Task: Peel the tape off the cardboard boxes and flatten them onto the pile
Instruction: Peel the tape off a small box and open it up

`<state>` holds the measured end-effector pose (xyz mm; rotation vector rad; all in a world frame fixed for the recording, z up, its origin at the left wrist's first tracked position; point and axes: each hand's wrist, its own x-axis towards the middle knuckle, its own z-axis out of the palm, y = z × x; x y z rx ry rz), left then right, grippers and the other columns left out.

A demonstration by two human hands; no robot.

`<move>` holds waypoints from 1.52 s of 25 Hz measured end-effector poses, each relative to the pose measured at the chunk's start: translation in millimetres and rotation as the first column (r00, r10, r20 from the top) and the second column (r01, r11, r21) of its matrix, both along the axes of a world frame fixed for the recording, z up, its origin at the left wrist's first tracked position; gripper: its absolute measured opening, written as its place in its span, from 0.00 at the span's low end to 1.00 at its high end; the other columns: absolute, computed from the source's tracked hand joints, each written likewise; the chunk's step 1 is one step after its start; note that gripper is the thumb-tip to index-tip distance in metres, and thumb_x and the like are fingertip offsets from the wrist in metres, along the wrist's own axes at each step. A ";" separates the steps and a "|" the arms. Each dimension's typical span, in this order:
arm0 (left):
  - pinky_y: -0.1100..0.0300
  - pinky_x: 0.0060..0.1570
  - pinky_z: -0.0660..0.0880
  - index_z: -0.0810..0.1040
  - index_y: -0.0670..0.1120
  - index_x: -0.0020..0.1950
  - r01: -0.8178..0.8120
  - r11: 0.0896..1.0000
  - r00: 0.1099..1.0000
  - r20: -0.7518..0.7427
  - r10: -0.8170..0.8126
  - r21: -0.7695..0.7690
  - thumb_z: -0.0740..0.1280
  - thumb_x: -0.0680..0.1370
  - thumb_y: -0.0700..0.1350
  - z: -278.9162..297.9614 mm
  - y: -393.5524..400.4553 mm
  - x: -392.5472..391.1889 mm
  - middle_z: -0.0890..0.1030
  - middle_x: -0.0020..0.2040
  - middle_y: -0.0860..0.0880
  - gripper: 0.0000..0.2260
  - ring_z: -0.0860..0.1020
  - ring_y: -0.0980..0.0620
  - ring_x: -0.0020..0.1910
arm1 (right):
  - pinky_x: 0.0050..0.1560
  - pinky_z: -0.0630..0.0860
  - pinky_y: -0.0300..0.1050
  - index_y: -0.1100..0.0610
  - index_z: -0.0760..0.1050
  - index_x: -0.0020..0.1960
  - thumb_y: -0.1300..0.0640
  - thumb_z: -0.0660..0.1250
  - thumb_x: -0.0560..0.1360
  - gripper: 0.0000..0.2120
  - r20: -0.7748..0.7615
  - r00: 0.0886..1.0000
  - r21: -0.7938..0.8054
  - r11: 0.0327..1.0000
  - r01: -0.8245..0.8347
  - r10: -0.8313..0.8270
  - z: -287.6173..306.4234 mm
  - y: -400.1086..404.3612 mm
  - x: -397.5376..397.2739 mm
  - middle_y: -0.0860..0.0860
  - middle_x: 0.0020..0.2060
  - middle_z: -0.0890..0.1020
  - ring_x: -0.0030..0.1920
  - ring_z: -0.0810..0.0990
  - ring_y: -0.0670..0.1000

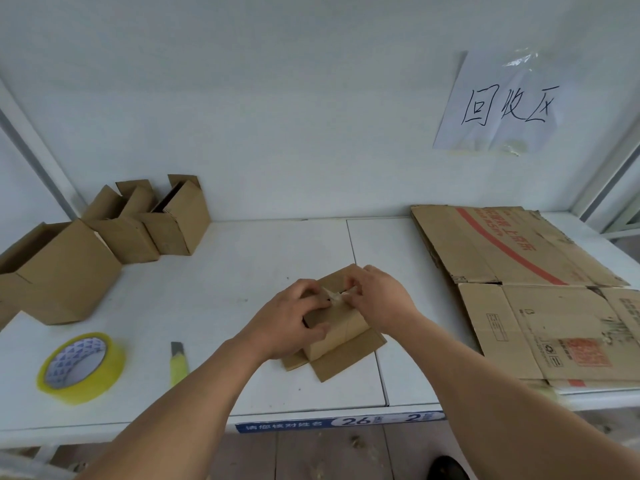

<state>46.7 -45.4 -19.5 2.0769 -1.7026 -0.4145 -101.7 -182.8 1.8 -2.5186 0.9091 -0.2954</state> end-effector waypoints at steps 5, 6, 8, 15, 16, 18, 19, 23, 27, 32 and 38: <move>0.68 0.54 0.64 0.73 0.61 0.68 -0.002 0.999 1.000 -0.028 0.003 0.039 0.66 0.75 0.57 1.7 -2.2 -1.3 0.61 0.66 0.65 0.20 0.67 0.63 0.61 | 0.44 0.72 0.42 0.52 0.80 0.48 0.53 0.65 0.78 0.06 0.037 0.997 0.054 0.996 -0.071 0.069 -6.7 13.3 -1.2 0.47 0.42 0.78 0.44 0.76 0.49; 0.68 0.54 0.64 0.73 0.61 0.68 0.001 0.999 1.000 -0.030 0.000 0.042 0.66 0.75 0.57 2.3 -2.2 -1.3 0.60 0.65 0.66 0.21 0.67 0.63 0.60 | 0.44 0.71 0.41 0.52 0.81 0.50 0.53 0.64 0.79 0.08 -0.008 0.991 0.038 0.990 -0.136 0.136 -5.1 13.4 -0.4 0.47 0.44 0.79 0.45 0.76 0.49; 0.68 0.53 0.64 0.73 0.61 0.68 0.001 0.999 0.999 -0.036 0.000 0.037 0.66 0.75 0.57 2.3 -2.0 -0.9 0.61 0.64 0.66 0.21 0.67 0.63 0.60 | 0.45 0.70 0.41 0.50 0.80 0.50 0.52 0.63 0.79 0.07 -0.081 0.972 0.042 0.975 -0.217 0.220 1.3 11.7 -1.8 0.46 0.44 0.77 0.45 0.75 0.48; 0.73 0.51 0.63 0.75 0.63 0.64 0.006 1.000 0.995 -0.101 -0.003 0.026 0.69 0.75 0.53 5.8 -0.2 -0.5 0.62 0.63 0.70 0.18 0.67 0.67 0.58 | 0.48 0.73 0.39 0.41 0.72 0.67 0.53 0.66 0.77 0.19 -0.053 0.974 0.316 0.929 -0.192 0.219 22.1 3.7 -0.5 0.41 0.43 0.77 0.46 0.76 0.43; 0.72 0.53 0.64 0.76 0.63 0.63 0.005 1.000 0.993 -0.120 -0.002 0.025 0.69 0.74 0.53 5.5 0.3 -0.1 0.62 0.63 0.71 0.17 0.68 0.66 0.59 | 0.45 0.71 0.39 0.43 0.76 0.62 0.53 0.67 0.77 0.14 -0.111 0.963 0.276 0.938 -0.208 0.246 23.3 4.5 5.3 0.41 0.40 0.75 0.45 0.76 0.44; 0.70 0.54 0.66 0.77 0.62 0.62 -0.004 1.000 0.992 -0.127 0.007 0.026 0.69 0.74 0.54 3.9 -0.3 0.2 0.63 0.65 0.70 0.16 0.69 0.65 0.60 | 0.39 0.68 0.39 0.49 0.79 0.49 0.51 0.68 0.76 0.04 -0.183 0.952 0.222 0.953 -0.204 0.247 20.8 5.8 14.9 0.43 0.37 0.74 0.42 0.74 0.47; 0.70 0.54 0.65 0.77 0.60 0.62 -0.010 1.000 0.993 -0.118 0.013 0.026 0.69 0.74 0.55 2.8 -0.9 0.4 0.63 0.65 0.69 0.17 0.69 0.65 0.60 | 0.38 0.68 0.40 0.51 0.78 0.45 0.52 0.68 0.76 0.04 -0.194 0.956 0.190 0.965 -0.183 0.219 16.7 4.9 17.1 0.44 0.37 0.73 0.40 0.74 0.47; 0.71 0.51 0.64 0.75 0.56 0.64 -0.026 0.999 0.998 -0.055 0.028 0.029 0.69 0.74 0.57 0.8 -3.4 2.3 0.63 0.67 0.66 0.19 0.68 0.64 0.60 | 0.37 0.70 0.42 0.54 0.71 0.43 0.56 0.62 0.79 0.06 -0.086 0.994 0.004 0.998 0.067 -0.067 0.5 -5.8 6.5 0.50 0.45 0.74 0.41 0.75 0.51; 0.67 0.52 0.67 0.71 0.54 0.67 -0.036 0.998 0.999 0.016 0.035 0.049 0.68 0.72 0.57 6.8 -7.8 -1.4 0.64 0.66 0.63 0.24 0.70 0.59 0.60 | 0.38 0.71 0.42 0.52 0.73 0.55 0.61 0.61 0.79 0.08 0.034 0.975 -0.015 0.975 0.222 -0.222 -6.4 -9.6 -0.1 0.51 0.47 0.74 0.44 0.77 0.53; 0.65 0.50 0.68 0.67 0.57 0.72 -0.049 0.992 0.998 0.035 0.045 0.113 0.65 0.71 0.56 14.8 -14.9 -5.7 0.62 0.67 0.62 0.29 0.70 0.57 0.59 | 0.56 0.74 0.46 0.55 0.77 0.55 0.49 0.57 0.82 0.13 -0.099 0.995 -0.092 0.996 0.017 -0.026 -9.2 1.5 11.6 0.50 0.53 0.71 0.53 0.74 0.51; 0.66 0.55 0.67 0.68 0.54 0.73 -0.037 0.991 0.997 0.065 0.029 0.126 0.66 0.71 0.57 14.6 -12.9 -6.7 0.62 0.69 0.62 0.30 0.68 0.58 0.63 | 0.45 0.75 0.45 0.55 0.74 0.56 0.60 0.58 0.80 0.08 -0.034 0.989 -0.124 0.983 0.136 -0.141 -3.4 -14.7 -3.9 0.52 0.51 0.76 0.47 0.77 0.53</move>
